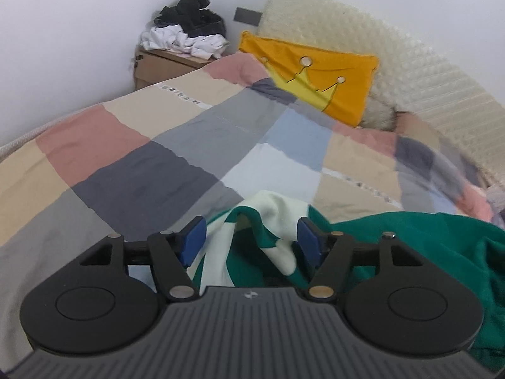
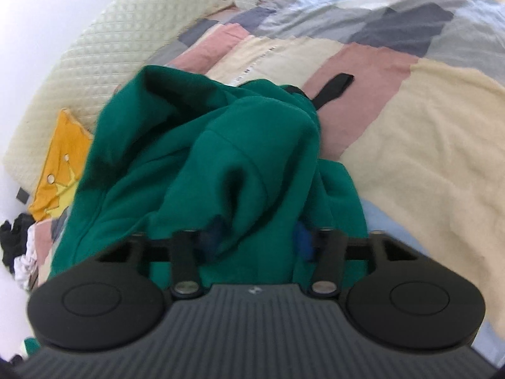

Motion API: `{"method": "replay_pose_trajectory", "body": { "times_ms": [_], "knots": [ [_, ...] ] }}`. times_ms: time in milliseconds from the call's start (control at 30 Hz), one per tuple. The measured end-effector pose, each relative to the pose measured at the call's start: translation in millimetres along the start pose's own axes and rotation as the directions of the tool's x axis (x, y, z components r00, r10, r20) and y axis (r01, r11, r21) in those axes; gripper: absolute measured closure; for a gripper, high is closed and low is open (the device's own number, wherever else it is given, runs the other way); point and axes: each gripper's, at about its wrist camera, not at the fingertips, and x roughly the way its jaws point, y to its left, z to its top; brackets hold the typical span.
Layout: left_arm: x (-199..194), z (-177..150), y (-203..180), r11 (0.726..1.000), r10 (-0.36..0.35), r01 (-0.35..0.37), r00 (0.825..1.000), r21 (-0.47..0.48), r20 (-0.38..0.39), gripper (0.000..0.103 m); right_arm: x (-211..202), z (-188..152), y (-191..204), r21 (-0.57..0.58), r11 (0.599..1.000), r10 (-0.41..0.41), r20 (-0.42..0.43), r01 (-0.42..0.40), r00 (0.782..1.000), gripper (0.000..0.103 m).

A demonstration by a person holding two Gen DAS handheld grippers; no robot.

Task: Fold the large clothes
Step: 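Close left gripper on the hoodie's pale patch while right gripper grasps green fabric, then lift the hoodie high with both grippers and shake it out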

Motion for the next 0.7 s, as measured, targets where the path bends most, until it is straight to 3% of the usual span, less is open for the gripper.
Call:
{"method": "replay_pose_trajectory", "body": {
  "times_ms": [100,200,333,500,700],
  "knots": [
    [-21,-4,2,0.998,-0.053,0.053,0.998,-0.018,0.019,0.033,-15,-4,4,-0.012,0.999,0.034,-0.008,-0.035,0.999,0.088],
    [-44,-8,4,0.992,-0.121,0.123,0.992,-0.034,0.039,0.033,-34,-6,4,-0.010,0.997,0.082,-0.015,-0.082,0.997,0.094],
    [-67,-17,-5,0.982,-0.188,0.189,0.981,-0.010,0.046,0.033,-61,-11,20,-0.174,0.979,0.105,0.010,-0.102,0.994,0.095],
    [-77,-39,-19,0.956,-0.291,0.291,0.957,-0.040,-0.009,0.033,-76,-29,29,-0.224,0.957,0.182,-0.037,-0.186,0.983,0.097],
    [-76,-66,-33,0.931,-0.363,0.358,0.928,-0.070,-0.084,0.033,-102,-66,45,-0.312,0.897,0.296,-0.104,-0.314,0.949,0.097]
  ]
}}
